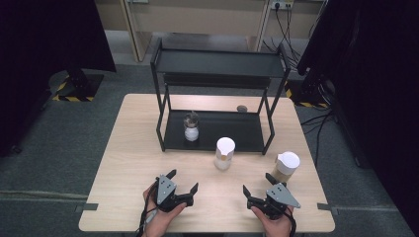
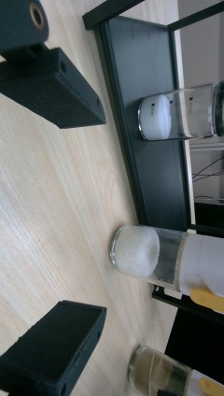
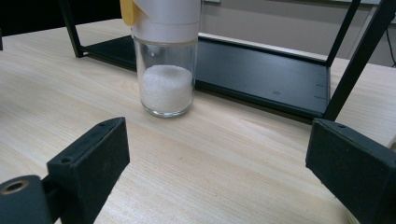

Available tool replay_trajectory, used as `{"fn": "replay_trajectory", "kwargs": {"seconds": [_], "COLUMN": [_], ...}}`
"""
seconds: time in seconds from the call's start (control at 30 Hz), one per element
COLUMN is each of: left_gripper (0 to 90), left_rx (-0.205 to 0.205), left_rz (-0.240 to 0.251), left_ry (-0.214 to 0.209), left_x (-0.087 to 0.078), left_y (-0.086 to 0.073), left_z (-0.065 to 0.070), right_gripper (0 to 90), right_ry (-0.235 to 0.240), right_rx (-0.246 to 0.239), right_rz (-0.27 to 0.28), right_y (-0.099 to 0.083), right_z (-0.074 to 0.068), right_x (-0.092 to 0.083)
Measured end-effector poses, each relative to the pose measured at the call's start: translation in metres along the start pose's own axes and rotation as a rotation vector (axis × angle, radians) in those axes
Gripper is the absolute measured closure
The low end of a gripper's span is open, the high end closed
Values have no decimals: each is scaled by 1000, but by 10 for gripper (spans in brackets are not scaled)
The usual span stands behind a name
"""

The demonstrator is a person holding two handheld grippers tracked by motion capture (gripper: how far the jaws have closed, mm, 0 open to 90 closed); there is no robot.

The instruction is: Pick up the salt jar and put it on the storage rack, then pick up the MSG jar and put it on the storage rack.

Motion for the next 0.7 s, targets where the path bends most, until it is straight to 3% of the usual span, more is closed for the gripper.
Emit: {"fn": "replay_trajectory", "kwargs": {"seconds": [0.7], "left_gripper": [69], "left_rx": [-14], "left_rz": [-8], "left_ry": [-2], "left_x": [1], "left_y": [0], "left_z": [-1], "right_gripper": [60], "right_ry": [-4], "right_rx": [12], "right_rz": [12], "right_y": [3], "right_z": [-1], "right_x": [1]}}
Point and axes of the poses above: each handheld gripper's, and its own axes: x roughly forward along the jaws, y roughly out of its top, z roughly to its right, the point moved 6 cm from there along x, roughly forward along the jaws, and after that the axes turned 15 degrees about z, right-handed, at the moved point
